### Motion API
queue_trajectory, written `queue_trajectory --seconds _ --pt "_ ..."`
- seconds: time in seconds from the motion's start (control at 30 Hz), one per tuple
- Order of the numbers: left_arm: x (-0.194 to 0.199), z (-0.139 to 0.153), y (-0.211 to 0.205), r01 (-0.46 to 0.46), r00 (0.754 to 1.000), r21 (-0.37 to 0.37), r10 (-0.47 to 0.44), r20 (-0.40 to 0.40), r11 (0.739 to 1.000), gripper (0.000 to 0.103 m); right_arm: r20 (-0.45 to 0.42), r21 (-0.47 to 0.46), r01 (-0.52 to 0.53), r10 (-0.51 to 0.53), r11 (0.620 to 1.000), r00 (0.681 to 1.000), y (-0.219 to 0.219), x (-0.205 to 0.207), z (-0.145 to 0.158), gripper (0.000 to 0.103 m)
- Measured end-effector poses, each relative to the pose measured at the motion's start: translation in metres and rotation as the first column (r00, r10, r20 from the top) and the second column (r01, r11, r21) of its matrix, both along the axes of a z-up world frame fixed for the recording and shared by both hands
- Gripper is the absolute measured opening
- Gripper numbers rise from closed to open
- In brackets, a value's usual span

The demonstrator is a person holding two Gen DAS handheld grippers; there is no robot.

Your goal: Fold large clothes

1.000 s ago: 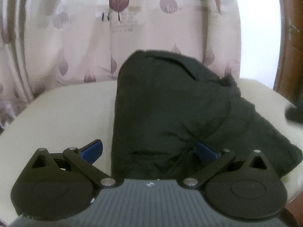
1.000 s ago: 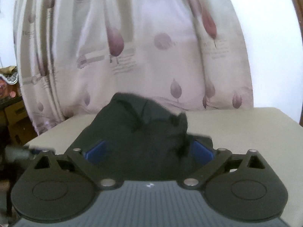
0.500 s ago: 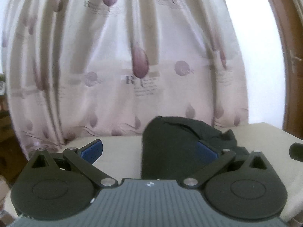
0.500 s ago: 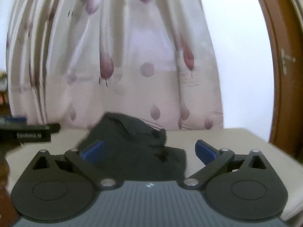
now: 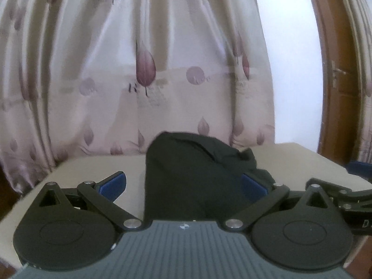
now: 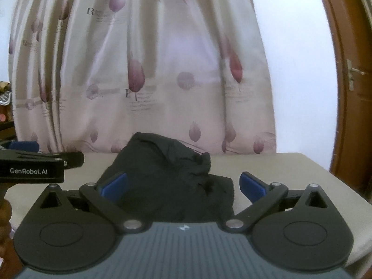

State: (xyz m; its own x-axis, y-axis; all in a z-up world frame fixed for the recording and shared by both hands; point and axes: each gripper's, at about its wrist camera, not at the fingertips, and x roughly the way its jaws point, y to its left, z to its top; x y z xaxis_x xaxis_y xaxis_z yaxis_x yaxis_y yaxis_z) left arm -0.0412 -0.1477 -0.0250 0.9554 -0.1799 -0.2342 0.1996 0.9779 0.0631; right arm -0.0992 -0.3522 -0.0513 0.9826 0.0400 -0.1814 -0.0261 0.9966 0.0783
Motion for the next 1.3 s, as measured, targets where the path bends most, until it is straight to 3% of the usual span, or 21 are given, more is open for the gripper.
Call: queue_trajectory --seconds 0.6,1.3 --pt "0.018 -0.025 0.005 -0.014 0.992 -0.016 0.011 -0.126 1.0 0.103 -0.069 0.022 -0.01 0.011 1.0 0.998 0.004 0.007 -0.015 0.103" --pt "0.027 -0.04 0.006 -0.058 0.99 -0.017 0.055 -0.132 0.998 0.103 -0.115 0.029 -0.009 0.012 1.0 0.993 0.005 0.013 -0.026 0.103"
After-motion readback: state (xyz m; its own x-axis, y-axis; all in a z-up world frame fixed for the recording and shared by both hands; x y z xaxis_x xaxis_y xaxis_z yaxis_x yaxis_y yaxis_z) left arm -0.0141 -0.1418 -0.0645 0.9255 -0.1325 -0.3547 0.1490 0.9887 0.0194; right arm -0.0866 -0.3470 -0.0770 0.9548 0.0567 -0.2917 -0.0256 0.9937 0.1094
